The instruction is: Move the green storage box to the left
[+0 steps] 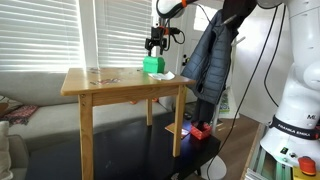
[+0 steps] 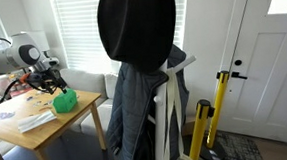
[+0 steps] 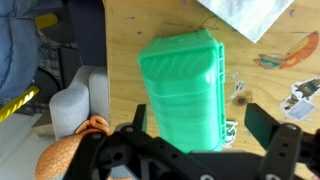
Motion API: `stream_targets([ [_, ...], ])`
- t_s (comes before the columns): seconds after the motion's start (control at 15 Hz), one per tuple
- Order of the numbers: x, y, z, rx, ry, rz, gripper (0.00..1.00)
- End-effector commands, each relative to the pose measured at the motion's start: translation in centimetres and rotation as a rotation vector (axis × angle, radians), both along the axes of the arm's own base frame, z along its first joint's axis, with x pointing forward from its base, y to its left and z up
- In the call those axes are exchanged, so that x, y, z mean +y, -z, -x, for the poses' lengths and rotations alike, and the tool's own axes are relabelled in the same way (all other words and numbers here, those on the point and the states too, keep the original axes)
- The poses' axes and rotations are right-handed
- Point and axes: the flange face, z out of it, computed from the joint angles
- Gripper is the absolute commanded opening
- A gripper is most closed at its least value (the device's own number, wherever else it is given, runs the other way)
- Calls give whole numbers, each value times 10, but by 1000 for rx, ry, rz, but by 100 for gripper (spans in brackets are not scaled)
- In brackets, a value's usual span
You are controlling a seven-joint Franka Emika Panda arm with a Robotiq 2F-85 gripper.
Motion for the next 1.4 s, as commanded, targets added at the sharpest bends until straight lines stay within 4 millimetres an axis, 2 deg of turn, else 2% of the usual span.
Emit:
stream_targets([
  [0.0,-4,4,-10,-7,-48,2,100],
  [0.53,-15,28,-22,8,-96,-17,100],
  [0.87,-13,42,-24,37,-118,-45,100],
  [1.33,-19,52,-27,49,-101,-61,100],
])
